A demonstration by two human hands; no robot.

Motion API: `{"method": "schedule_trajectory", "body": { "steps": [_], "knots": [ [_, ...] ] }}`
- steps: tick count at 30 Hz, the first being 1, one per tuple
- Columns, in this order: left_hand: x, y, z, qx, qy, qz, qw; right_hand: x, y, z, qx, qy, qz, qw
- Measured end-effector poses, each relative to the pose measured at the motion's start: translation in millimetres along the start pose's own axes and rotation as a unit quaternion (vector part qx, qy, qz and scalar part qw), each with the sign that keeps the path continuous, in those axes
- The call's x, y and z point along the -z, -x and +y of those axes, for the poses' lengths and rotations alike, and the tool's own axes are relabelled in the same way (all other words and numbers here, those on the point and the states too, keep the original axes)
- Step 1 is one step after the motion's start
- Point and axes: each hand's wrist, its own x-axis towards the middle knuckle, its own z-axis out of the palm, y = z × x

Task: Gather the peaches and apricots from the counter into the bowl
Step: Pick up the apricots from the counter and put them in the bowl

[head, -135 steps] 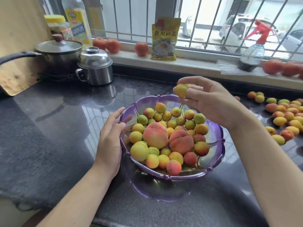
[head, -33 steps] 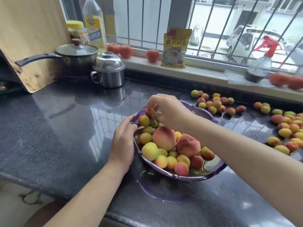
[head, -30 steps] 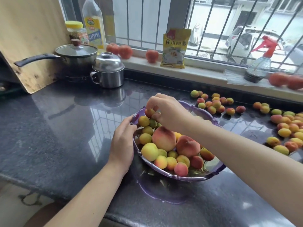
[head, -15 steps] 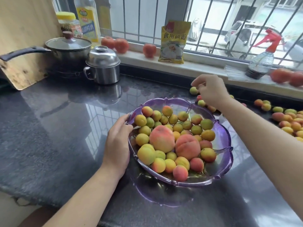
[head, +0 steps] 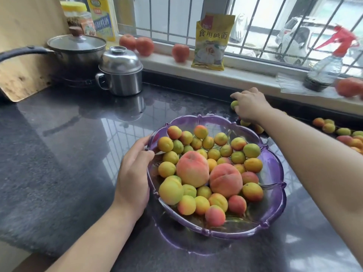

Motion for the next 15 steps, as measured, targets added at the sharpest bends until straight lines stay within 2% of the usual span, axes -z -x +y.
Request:
{"method": "schedule_trajectory", "body": {
  "steps": [3, 9, 12, 15],
  "knots": [
    [0, 0, -1, -0.001, 0.007, -0.007, 1.0, -7, -9, -3, -0.005, 0.018, -0.042, 0.999],
    [3, -1, -1, -0.008, -0.016, 0.0, 1.0, -8, -11, -8, 0.02, -0.009, 0.017, 1.0],
    [3, -1, 0, -0.011, -0.024, 0.003, 1.0, -1, -4, -10, 0.014, -0.117, 0.039, 0.992],
    [2, 0, 2, -0.003, -0.028, 0.004, 1.0, 17, 15, -15, -0.014, -0.298, 0.069, 0.952]
  ]
}}
